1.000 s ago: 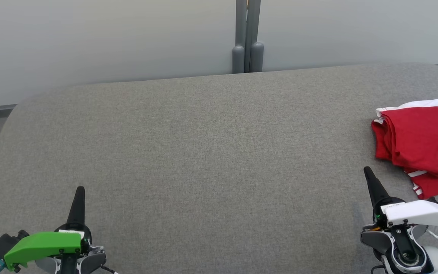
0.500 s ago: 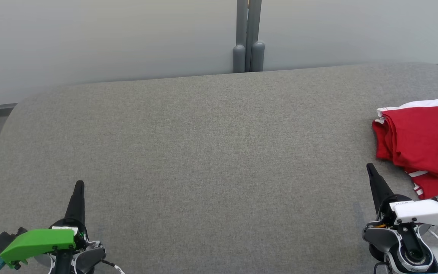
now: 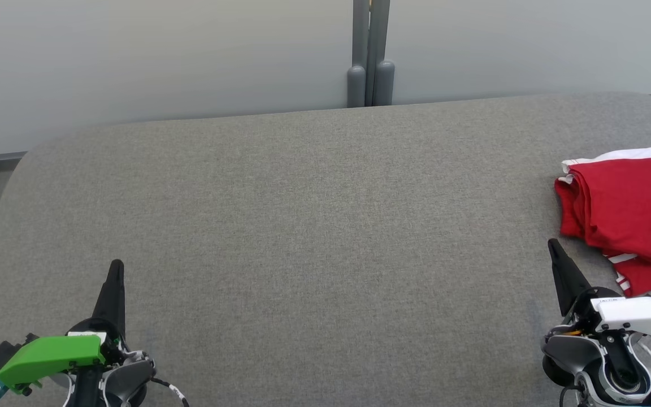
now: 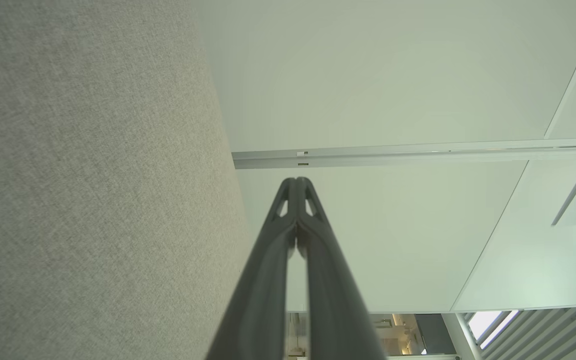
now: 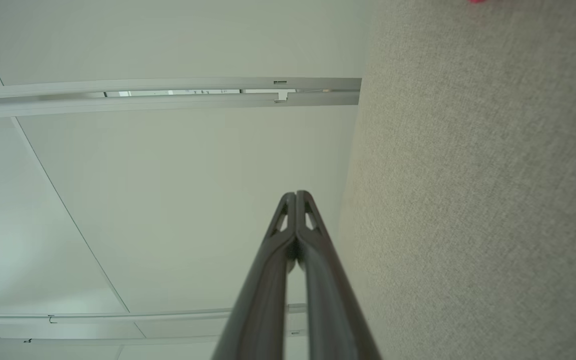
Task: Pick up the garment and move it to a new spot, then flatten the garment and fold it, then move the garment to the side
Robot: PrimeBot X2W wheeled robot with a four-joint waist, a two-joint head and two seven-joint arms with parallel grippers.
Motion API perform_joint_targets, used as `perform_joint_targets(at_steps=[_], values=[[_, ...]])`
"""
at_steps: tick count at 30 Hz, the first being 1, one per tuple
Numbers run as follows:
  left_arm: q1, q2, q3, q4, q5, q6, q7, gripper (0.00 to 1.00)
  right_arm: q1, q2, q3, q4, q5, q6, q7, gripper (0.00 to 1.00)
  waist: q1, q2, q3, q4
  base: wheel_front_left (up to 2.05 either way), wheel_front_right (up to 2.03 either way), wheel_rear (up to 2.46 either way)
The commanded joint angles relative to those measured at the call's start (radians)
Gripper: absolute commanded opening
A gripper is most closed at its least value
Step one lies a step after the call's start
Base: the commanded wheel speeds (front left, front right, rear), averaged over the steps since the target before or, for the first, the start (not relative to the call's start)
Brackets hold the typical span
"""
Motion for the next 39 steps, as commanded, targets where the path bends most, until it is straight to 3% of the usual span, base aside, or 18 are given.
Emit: perform_joint_targets(at_steps=[1, 39], values=[[-0.014, 0.007, 0.005, -0.006, -0.023, -0.006, 0.008, 0.0, 0.017, -0.005, -0.004, -0.008, 0.022, 0.0, 0.007, 0.0, 0.0, 0.0, 0.0, 0.0, 0.0, 0.0, 0.0], [-0.013, 0.007, 0.005, -0.006, -0.018, -0.005, 0.006, 0.0, 0.013, -0.005, -0.004, -0.008, 0.018, 0.001, 0.007, 0.0, 0.0, 0.0, 0.0, 0.0, 0.0, 0.0, 0.0]])
